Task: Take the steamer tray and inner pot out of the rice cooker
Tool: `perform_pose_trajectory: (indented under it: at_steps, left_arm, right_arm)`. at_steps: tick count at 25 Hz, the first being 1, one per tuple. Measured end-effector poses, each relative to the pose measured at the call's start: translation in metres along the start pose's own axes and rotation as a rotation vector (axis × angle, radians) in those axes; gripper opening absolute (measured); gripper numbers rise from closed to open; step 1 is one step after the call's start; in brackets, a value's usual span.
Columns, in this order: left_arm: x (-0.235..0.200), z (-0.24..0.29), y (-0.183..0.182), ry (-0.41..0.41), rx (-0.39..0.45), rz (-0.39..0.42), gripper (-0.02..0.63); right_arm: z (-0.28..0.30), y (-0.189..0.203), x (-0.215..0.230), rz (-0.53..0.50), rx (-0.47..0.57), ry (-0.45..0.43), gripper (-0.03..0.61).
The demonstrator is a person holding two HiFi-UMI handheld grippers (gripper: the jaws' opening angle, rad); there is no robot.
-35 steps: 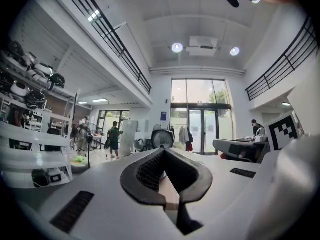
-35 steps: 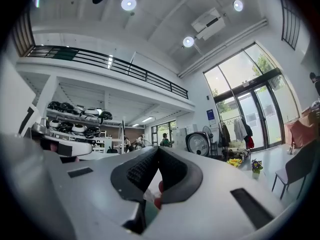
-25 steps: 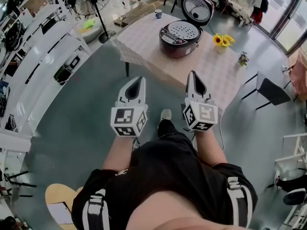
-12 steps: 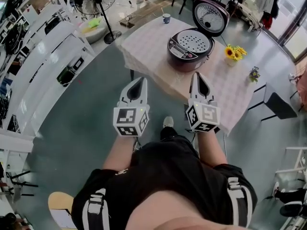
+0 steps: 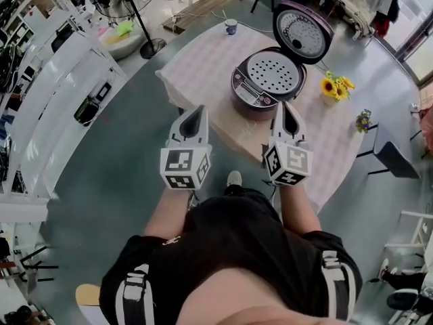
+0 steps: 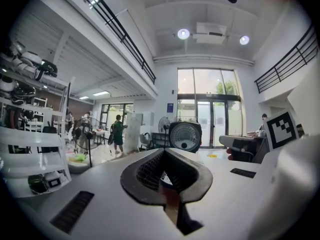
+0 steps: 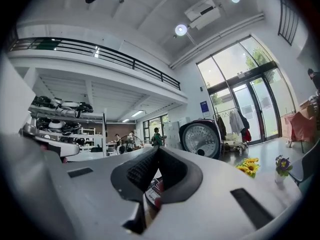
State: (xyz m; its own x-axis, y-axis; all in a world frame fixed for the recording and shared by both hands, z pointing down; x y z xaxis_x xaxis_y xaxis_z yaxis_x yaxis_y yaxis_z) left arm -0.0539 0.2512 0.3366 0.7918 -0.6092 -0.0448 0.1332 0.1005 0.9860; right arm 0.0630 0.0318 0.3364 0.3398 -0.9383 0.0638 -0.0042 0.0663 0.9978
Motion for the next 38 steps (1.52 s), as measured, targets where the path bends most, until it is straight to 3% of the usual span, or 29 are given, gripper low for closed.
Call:
perform_pose_trajectory:
  at_steps: [9,19,25,29,38]
  left_arm:
    - [-0.009,0.105,-0.023,0.017,-0.011,0.005,0.002]
    - [-0.006,0.172,-0.033,0.081,-0.014,0.020,0.002]
    - [-0.004,0.206,-0.042,0.162,-0.007,0.038,0.002]
    - [-0.006,0.243,-0.047,0.272,-0.012,0.082,0.002]
    - [-0.044,0.322,-0.062,0.428,-0.019,0.138,0.002]
  right_arm:
    - [0.079,-0.004,0.049,-0.004,-0.032,0.037,-0.003]
    - [0.097,-0.006,0.089,-0.020,-0.038,0.131,-0.003]
    - [0.097,-0.006,0.106,-0.014,-0.041,0.233,-0.003]
    - [0.103,-0.002,0.109,0.002,-0.031,0.346,-0.002]
    - [0.144,0.005,0.104,0.023,-0.031,0.522,-0.003]
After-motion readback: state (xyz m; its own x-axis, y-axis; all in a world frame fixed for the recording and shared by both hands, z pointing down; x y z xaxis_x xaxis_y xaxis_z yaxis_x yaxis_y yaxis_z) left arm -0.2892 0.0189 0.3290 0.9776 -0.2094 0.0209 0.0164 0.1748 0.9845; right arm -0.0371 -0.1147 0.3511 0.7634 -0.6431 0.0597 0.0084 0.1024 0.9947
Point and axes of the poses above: the fingertips, and each gripper's own axes: z forward along the fingers, x to its right, y out of its underside, the point moved 9 cm from there along -z, backward along the fingers, and after that the axes turned 4 degrees about -x, right-handed, at the moved point
